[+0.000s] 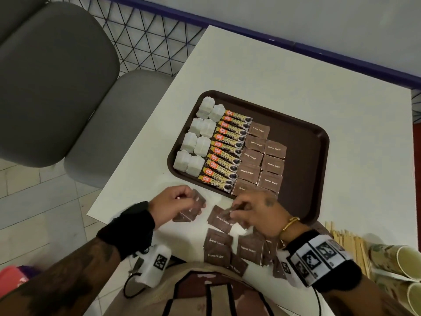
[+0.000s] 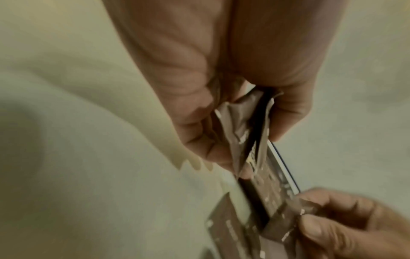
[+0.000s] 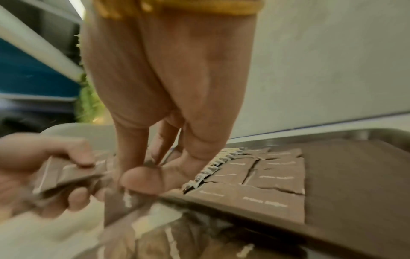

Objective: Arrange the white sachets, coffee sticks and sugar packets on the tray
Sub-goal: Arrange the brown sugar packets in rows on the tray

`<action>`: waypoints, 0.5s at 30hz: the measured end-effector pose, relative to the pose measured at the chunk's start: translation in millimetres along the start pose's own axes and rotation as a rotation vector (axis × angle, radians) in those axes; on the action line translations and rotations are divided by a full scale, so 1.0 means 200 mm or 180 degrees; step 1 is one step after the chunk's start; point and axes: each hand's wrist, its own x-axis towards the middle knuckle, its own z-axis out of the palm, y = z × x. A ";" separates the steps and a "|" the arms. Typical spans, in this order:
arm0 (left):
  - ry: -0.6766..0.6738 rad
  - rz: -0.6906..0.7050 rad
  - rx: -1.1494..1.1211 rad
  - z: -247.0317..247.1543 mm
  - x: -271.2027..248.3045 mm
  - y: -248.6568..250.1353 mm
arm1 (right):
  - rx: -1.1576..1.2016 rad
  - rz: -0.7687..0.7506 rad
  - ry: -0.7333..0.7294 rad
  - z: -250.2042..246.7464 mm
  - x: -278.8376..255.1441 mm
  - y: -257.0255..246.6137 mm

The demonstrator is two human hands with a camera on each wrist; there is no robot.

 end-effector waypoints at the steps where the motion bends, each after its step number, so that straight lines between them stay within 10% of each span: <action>1: -0.0085 -0.0062 -0.0436 0.01 0.00 0.02 | 0.0597 0.0094 0.0040 -0.02 0.00 0.00; 8: -0.0393 -0.0399 -0.1958 0.12 0.02 0.11 | 0.2573 0.0350 0.0276 0.06 0.06 -0.09; 15: -0.0623 -0.0356 -0.1036 0.16 0.04 0.11 | 0.1511 0.0130 0.0908 0.13 0.08 -0.02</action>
